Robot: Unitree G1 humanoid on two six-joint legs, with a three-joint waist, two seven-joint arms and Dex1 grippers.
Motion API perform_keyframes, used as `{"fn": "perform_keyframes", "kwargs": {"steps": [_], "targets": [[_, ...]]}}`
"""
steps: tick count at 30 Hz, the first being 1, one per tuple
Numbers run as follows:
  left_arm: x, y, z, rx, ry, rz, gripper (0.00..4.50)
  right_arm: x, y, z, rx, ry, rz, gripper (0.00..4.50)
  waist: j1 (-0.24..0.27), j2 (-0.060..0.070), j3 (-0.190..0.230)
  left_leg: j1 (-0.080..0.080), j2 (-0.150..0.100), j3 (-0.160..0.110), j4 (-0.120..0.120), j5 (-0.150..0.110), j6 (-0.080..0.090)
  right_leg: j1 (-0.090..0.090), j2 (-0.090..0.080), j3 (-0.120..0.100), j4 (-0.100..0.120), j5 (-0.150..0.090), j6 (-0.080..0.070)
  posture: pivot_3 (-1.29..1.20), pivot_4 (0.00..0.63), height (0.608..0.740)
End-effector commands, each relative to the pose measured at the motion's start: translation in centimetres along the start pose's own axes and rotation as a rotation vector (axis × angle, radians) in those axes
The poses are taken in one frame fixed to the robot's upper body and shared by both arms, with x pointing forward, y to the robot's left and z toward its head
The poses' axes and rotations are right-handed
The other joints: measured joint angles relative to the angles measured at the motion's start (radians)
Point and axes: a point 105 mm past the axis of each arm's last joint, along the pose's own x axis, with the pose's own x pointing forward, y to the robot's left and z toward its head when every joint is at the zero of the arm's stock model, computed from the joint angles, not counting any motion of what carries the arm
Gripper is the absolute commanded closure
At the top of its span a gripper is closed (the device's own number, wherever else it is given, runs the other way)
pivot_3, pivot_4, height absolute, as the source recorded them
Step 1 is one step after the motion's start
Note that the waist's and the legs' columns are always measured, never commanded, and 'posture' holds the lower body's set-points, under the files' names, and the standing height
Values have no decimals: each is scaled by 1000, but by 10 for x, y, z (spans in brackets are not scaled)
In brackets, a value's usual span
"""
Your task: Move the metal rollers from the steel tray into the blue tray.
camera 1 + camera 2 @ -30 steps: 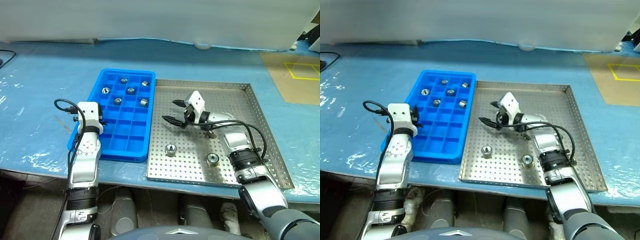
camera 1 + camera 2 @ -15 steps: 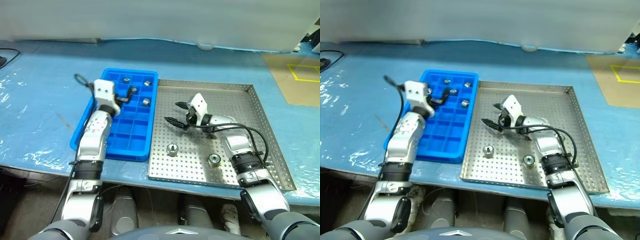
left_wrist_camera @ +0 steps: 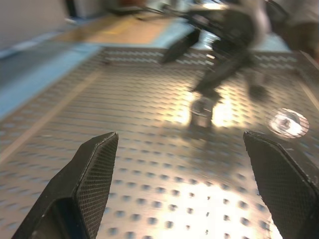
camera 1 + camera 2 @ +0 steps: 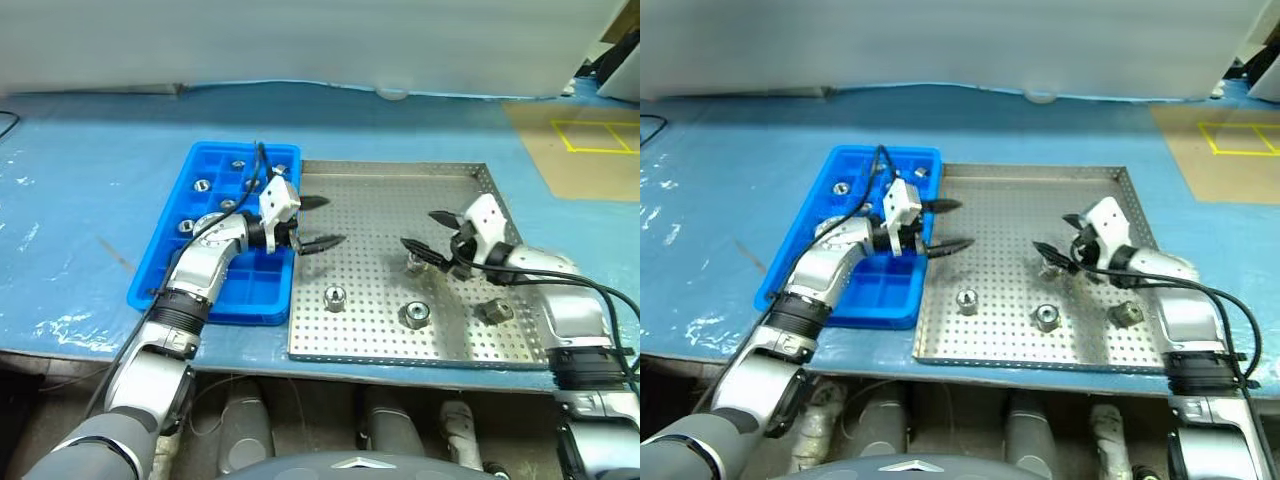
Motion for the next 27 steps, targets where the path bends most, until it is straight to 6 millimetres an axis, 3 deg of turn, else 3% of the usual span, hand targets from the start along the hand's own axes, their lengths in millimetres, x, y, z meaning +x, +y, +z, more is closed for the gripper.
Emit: {"fn": "perform_keyframes", "kwargs": {"steps": [1, 12, 15, 20, 22, 27], "targets": [[4, -15, -2, 51, 78, -181, 227, -10, -5, 15, -22, -50, -42, 0, -11, 0, 0, 0, 0, 1, 0, 0, 0, 0, 0, 1, 0, 0, 0, -236, 150, 740], [12, -43, -56, 70, 465, -505, 227, -6, 4, 7, -16, -24, -47, 0, -24, 3, -3, 6, -2, 4, 0, -1, 1, 3, 0, 7, 0, 1, 1, -248, 150, 740], [10, -51, -64, 52, 521, -570, 840, -4, 2, 6, -19, -21, -54, 0, -34, 4, -3, 11, -2, 5, -1, -1, 1, 6, 0, 8, -1, 1, 2, -245, 150, 740], [5, -51, -73, 72, 606, -597, 2435, 3, 1, 10, -30, -37, -58, 0, -45, 6, -5, 16, -2, 5, -2, -1, 1, 12, 0, 8, -3, -4, 9, -223, 150, 740], [9, -40, -69, 111, 589, -530, 2838, 7, 1, 12, -34, -45, -54, 0, -46, 6, -5, 17, -2, 5, -2, -1, 1, 12, 0, 8, -3, -4, 9, -223, 150, 740], [27, -5, -28, 72, 357, -240, 2831, 23, 8, 19, -35, -71, 1, 0, -43, 6, -5, 15, -2, 5, 0, -1, 1, 12, 0, 8, -2, -4, 9, -201, 150, 740]]}}
